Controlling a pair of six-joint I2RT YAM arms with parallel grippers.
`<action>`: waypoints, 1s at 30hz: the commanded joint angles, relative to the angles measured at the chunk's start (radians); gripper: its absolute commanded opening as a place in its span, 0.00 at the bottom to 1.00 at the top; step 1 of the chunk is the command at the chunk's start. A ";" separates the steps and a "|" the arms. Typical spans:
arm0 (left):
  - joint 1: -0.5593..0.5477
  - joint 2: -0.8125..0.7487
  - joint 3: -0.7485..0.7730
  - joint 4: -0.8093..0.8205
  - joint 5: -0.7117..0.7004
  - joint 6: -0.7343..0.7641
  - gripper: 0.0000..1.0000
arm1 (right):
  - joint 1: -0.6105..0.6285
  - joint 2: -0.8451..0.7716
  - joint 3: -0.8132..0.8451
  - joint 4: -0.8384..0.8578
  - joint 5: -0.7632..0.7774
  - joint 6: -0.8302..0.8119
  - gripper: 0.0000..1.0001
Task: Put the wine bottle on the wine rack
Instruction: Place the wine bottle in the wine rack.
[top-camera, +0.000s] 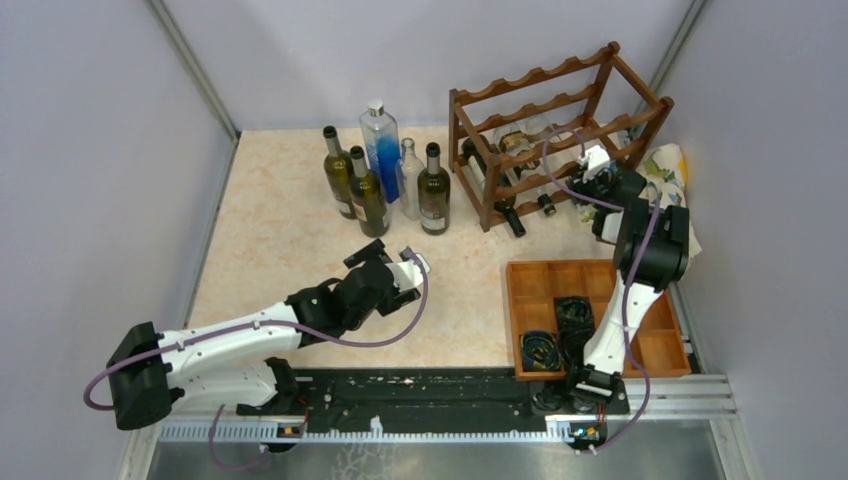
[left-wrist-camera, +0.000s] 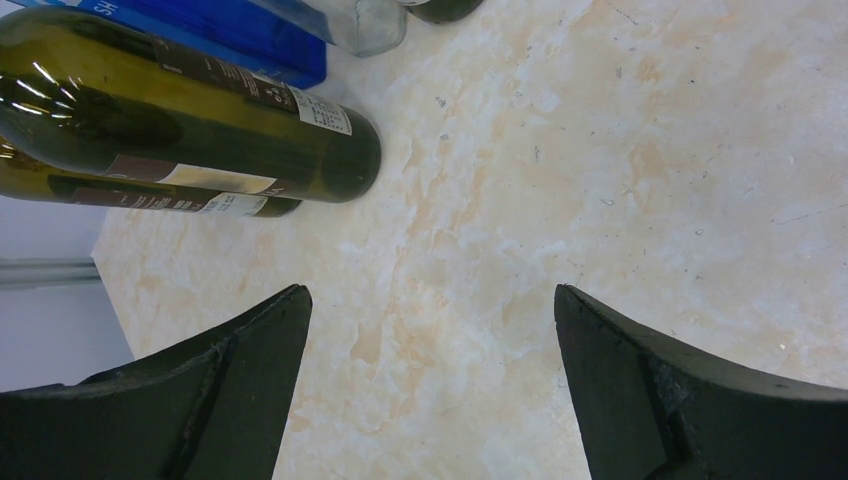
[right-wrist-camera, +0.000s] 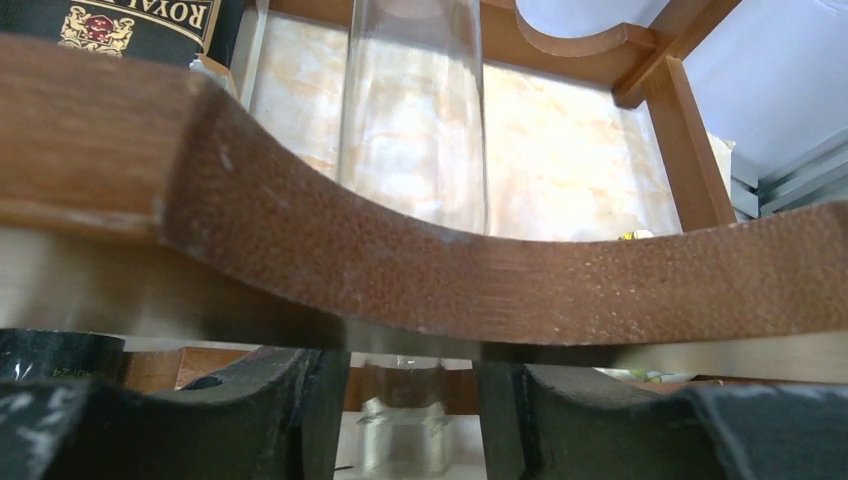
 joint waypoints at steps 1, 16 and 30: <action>0.004 0.004 -0.001 0.018 -0.016 0.010 0.97 | 0.008 -0.006 0.051 0.068 -0.009 -0.029 0.48; 0.003 0.001 0.002 0.010 -0.013 0.007 0.97 | -0.014 -0.117 -0.028 0.056 -0.044 -0.016 0.67; 0.004 -0.036 0.016 -0.002 0.015 -0.010 0.98 | -0.158 -0.346 -0.123 -0.240 -0.240 -0.049 0.71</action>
